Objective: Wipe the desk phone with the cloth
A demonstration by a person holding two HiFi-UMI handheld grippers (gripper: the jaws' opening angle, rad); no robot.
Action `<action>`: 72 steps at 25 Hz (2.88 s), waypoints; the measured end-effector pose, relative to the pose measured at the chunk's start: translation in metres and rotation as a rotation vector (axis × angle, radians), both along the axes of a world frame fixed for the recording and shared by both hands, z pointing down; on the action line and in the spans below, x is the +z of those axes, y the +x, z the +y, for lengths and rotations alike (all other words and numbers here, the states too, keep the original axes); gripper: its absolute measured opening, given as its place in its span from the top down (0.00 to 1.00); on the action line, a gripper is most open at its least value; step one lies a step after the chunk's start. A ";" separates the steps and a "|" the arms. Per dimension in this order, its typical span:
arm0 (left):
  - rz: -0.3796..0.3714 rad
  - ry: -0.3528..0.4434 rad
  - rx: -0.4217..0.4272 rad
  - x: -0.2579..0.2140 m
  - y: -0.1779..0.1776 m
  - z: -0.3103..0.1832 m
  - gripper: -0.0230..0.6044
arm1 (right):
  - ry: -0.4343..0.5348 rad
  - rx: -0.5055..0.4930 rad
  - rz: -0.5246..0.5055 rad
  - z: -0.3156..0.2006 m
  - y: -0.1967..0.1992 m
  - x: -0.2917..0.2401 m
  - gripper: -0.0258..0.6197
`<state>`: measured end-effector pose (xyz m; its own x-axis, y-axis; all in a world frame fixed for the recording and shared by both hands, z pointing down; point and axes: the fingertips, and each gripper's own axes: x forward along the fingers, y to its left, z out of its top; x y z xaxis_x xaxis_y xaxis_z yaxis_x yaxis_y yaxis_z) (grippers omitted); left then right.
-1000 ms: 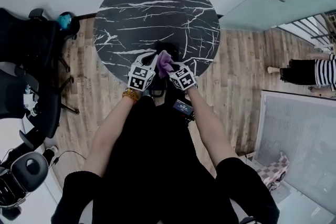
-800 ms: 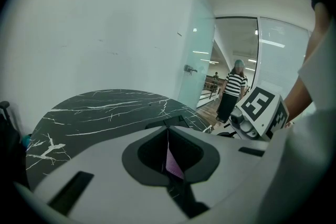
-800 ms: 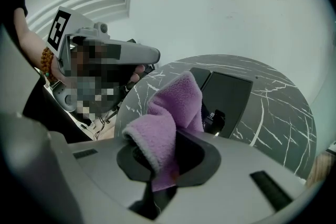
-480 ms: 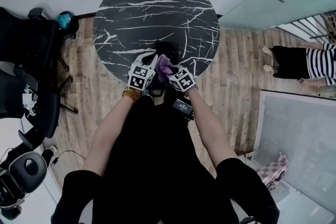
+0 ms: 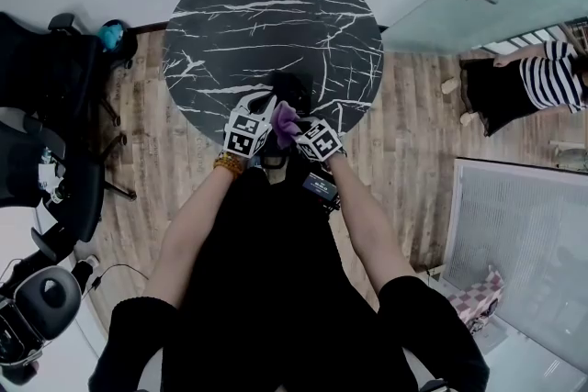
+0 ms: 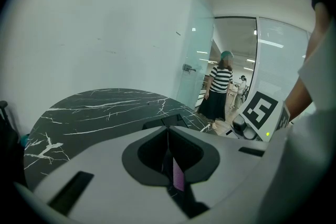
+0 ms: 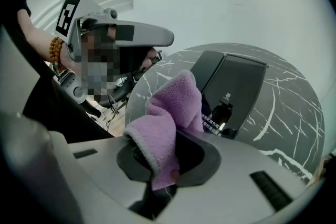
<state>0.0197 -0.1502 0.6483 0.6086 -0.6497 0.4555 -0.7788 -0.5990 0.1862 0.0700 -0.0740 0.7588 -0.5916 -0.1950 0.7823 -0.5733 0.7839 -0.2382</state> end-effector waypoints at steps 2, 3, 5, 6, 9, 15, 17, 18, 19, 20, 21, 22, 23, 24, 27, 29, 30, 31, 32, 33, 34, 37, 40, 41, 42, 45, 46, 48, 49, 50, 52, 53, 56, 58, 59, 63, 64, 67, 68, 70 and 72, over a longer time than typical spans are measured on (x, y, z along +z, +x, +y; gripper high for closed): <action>0.000 0.002 0.000 -0.001 0.000 0.000 0.93 | 0.000 0.001 0.000 0.002 0.000 0.001 0.87; 0.000 0.003 -0.001 -0.001 -0.001 0.000 0.93 | 0.000 0.001 -0.001 0.002 0.000 0.001 0.87; 0.003 0.005 -0.003 -0.002 -0.001 -0.001 0.93 | 0.007 0.001 -0.008 0.003 0.000 0.000 0.87; 0.005 0.007 -0.004 -0.002 -0.002 -0.001 0.93 | 0.018 -0.001 -0.014 0.003 0.000 -0.001 0.87; 0.010 0.012 -0.009 -0.004 -0.003 -0.002 0.93 | 0.069 -0.001 -0.044 0.001 0.002 -0.007 0.87; 0.017 0.011 -0.019 -0.005 -0.005 -0.001 0.93 | 0.139 -0.034 -0.128 -0.015 0.004 -0.038 0.87; 0.018 0.012 -0.016 -0.005 -0.004 -0.001 0.93 | 0.202 -0.046 -0.127 -0.031 0.007 -0.054 0.87; 0.019 0.012 -0.015 -0.005 -0.004 -0.001 0.93 | 0.241 -0.048 -0.122 -0.041 0.009 -0.062 0.87; 0.019 0.013 -0.015 -0.006 -0.004 -0.001 0.93 | 0.283 -0.048 -0.114 -0.052 0.011 -0.071 0.87; 0.019 0.013 -0.014 -0.006 -0.004 -0.001 0.93 | 0.328 -0.045 -0.104 -0.062 0.013 -0.080 0.87; 0.018 0.012 -0.014 -0.006 -0.005 0.000 0.93 | 0.373 -0.040 -0.092 -0.073 0.016 -0.088 0.87; 0.017 0.011 -0.013 -0.005 -0.005 0.000 0.93 | 0.419 -0.030 -0.078 -0.083 0.018 -0.097 0.87; 0.017 0.011 -0.013 -0.005 -0.005 0.000 0.93 | 0.463 -0.018 -0.061 -0.093 0.022 -0.106 0.87; 0.015 0.011 -0.013 -0.005 -0.005 0.000 0.93 | 0.506 -0.004 -0.041 -0.103 0.025 -0.114 0.87; 0.012 0.010 -0.016 -0.005 -0.008 -0.001 0.93 | 0.649 0.035 0.039 -0.131 0.035 -0.136 0.87; 0.010 0.010 -0.018 -0.004 -0.009 -0.001 0.93 | 0.744 0.064 0.112 -0.146 0.044 -0.148 0.87; 0.009 0.009 -0.019 -0.004 -0.009 -0.001 0.93 | 0.786 0.075 0.150 -0.151 0.048 -0.152 0.87; 0.008 0.008 -0.019 -0.004 -0.009 -0.001 0.93 | 0.823 0.083 0.185 -0.155 0.051 -0.155 0.87; 0.006 0.006 -0.020 -0.003 -0.009 -0.001 0.93 | 0.851 0.086 0.217 -0.157 0.053 -0.157 0.87; 0.006 0.004 -0.020 -0.003 -0.010 -0.001 0.93 | 0.864 0.084 0.244 -0.158 0.054 -0.155 0.87; 0.006 0.001 -0.020 -0.002 -0.010 -0.001 0.93 | 0.858 0.071 0.268 -0.156 0.053 -0.149 0.87; 0.006 -0.008 -0.018 0.000 -0.010 -0.001 0.93 | 0.759 -0.052 0.335 -0.140 0.043 -0.112 0.87; 0.004 -0.012 -0.018 0.002 -0.010 -0.001 0.93 | 0.589 -0.116 0.357 -0.121 0.040 -0.071 0.87; 0.004 -0.012 -0.018 0.002 -0.010 -0.002 0.93 | 0.539 -0.105 0.351 -0.118 0.041 -0.062 0.87; 0.004 -0.012 -0.018 0.003 -0.010 -0.002 0.93 | 0.504 -0.090 0.342 -0.116 0.042 -0.056 0.87; 0.003 -0.017 -0.018 0.005 -0.011 -0.001 0.93 | 0.442 -0.053 0.307 -0.114 0.042 -0.052 0.87; 0.002 -0.019 -0.018 0.006 -0.012 -0.001 0.93 | 0.422 -0.049 0.296 -0.113 0.041 -0.052 0.87; 0.000 -0.020 -0.015 0.007 -0.012 -0.001 0.93 | 0.388 -0.050 0.289 -0.112 0.041 -0.051 0.87; 0.000 -0.020 -0.013 0.007 -0.011 -0.001 0.93 | 0.374 -0.050 0.287 -0.111 0.041 -0.050 0.87; 0.000 -0.020 -0.010 0.007 -0.010 0.000 0.93 | 0.360 -0.045 0.283 -0.110 0.041 -0.049 0.87; 0.000 -0.022 -0.004 0.007 -0.008 0.001 0.93 | 0.334 -0.028 0.266 -0.108 0.040 -0.047 0.87; 0.000 -0.023 -0.003 0.008 -0.008 0.002 0.93 | 0.323 -0.020 0.258 -0.107 0.040 -0.047 0.87; 0.002 -0.022 -0.001 0.008 -0.008 0.001 0.93 | 0.293 -0.002 0.249 -0.104 0.038 -0.045 0.87; 0.003 -0.022 0.001 0.008 -0.008 0.000 0.93 | 0.274 0.004 0.245 -0.102 0.037 -0.044 0.87; 0.003 -0.021 0.002 0.007 -0.007 0.000 0.93 | 0.264 0.004 0.243 -0.101 0.037 -0.044 0.87; 0.006 -0.019 0.007 0.006 -0.007 0.002 0.93 | 0.227 0.006 0.234 -0.095 0.036 -0.043 0.87; 0.008 -0.021 0.007 0.006 -0.007 0.002 0.93 | 0.224 0.008 0.233 -0.094 0.036 -0.043 0.87; 0.013 -0.023 0.008 0.006 -0.007 0.002 0.93 | 0.228 0.012 0.231 -0.094 0.036 -0.041 0.87; 0.013 -0.024 0.008 0.006 -0.007 0.003 0.93 | 0.229 0.013 0.231 -0.093 0.036 -0.041 0.87; 0.018 -0.028 0.006 0.005 -0.007 0.003 0.93 | 0.219 0.014 0.232 -0.090 0.036 -0.039 0.87; 0.028 -0.027 0.005 0.003 -0.006 0.003 0.93 | 0.212 0.021 0.231 -0.088 0.036 -0.038 0.87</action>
